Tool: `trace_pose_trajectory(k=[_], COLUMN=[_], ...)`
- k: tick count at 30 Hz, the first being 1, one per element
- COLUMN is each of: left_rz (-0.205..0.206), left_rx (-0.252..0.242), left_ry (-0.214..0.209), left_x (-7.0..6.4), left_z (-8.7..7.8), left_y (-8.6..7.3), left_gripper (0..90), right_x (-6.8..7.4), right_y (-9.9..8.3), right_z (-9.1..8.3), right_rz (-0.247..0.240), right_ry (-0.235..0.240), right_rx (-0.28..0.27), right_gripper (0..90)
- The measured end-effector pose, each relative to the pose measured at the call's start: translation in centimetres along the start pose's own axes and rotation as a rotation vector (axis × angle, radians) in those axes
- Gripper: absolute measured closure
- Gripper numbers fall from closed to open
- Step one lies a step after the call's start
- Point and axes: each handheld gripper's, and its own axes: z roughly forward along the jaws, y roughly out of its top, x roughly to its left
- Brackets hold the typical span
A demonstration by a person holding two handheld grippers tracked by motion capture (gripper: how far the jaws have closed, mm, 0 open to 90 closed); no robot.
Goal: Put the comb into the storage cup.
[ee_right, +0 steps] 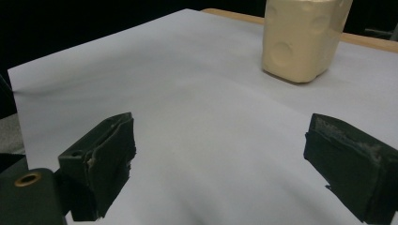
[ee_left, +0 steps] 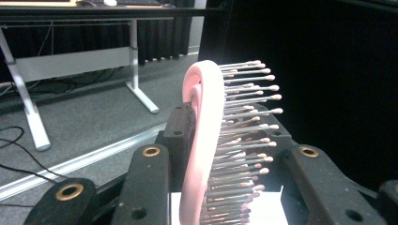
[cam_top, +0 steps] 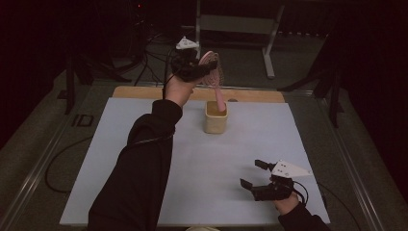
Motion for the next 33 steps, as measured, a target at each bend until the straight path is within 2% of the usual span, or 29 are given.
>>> trace_pose_trajectory(k=[22,33], left_rz=[-0.025,-0.045], left_rx=[0.043,0.049], left_ry=[0.011,-0.003], left_x=[1.2,1.5], left_z=[1.9,2.6], left_y=[-3.1,-4.4], left_gripper=[65.6,65.6], right_x=[0.0,0.0], right_y=[0.0,0.0], right_z=[0.0,0.0], right_rz=[0.004,0.006], right_ry=[0.002,0.003], right_rx=[0.000,0.003], right_gripper=[8.9,8.9])
